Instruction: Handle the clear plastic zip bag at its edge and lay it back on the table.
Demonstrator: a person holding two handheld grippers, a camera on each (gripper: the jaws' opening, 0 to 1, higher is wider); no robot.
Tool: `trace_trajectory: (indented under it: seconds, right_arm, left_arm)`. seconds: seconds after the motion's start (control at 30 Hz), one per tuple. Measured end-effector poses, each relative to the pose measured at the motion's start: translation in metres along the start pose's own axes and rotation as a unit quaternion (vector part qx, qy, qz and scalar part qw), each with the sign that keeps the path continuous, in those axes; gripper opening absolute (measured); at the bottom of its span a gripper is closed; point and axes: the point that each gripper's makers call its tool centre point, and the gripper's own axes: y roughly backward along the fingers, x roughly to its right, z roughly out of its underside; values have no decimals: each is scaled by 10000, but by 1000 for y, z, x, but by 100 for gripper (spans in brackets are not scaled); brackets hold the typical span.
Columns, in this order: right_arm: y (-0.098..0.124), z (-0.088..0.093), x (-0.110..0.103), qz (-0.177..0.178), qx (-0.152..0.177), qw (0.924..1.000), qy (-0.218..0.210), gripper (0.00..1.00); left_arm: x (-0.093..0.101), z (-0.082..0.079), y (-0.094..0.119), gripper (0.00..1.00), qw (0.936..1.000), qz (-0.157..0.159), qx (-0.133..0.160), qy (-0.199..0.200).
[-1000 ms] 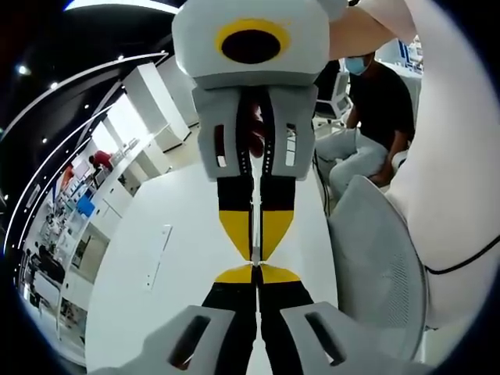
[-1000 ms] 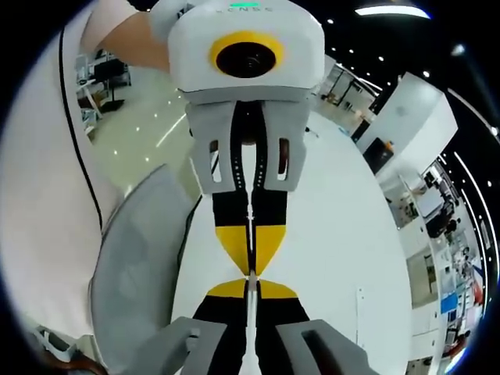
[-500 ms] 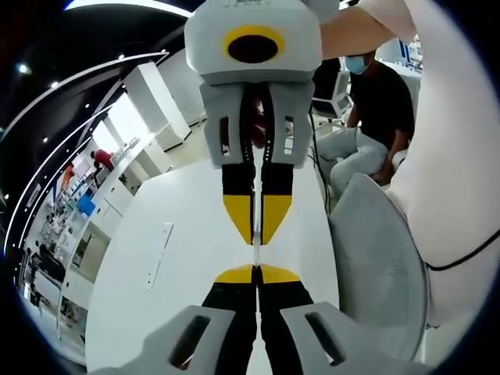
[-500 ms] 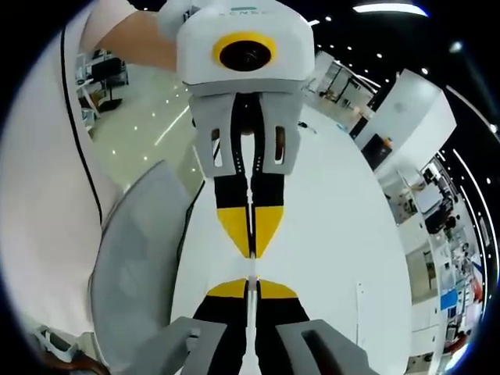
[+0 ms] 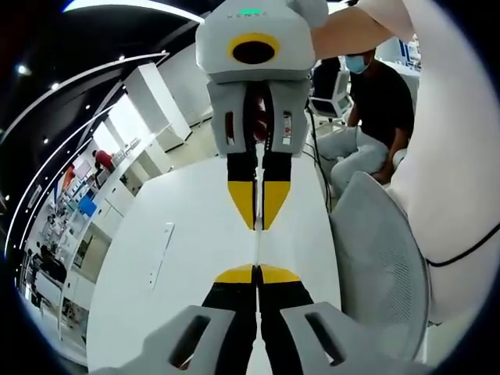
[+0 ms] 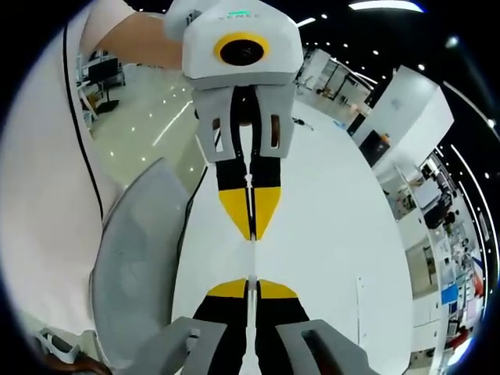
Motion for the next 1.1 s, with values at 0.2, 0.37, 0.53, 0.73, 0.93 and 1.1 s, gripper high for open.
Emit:
trace_trajectory:
  seconds: [0.2,0.37,0.53,0.73,0.93,1.1]
  right_arm:
    - [2,1,1,15,29,10000,-43,0]
    - [3,1,1,23,54,10000,-73,0]
    - [4,4,1,21,11,10000,-46,0]
    - [6,7,1,35,8,10000,-75,0]
    - [8,10,1,53,-4,9999,-102,0]
    - [10,13,-1,59,-40,9999,-92,0]
  left_arm:
    - [-1,-3,0,0,10000,15,35,-29]
    - [-1,-4,0,0,10000,30,45,-55]
    - [0,-3,0,0,9999,63,2,-95]
    - [-2,-2,2,0,9999,36,1,-95]
    - [-1,-2,2,0,9999,27,1,-98]
    - [0,0,3,0,9999,28,0,-98]
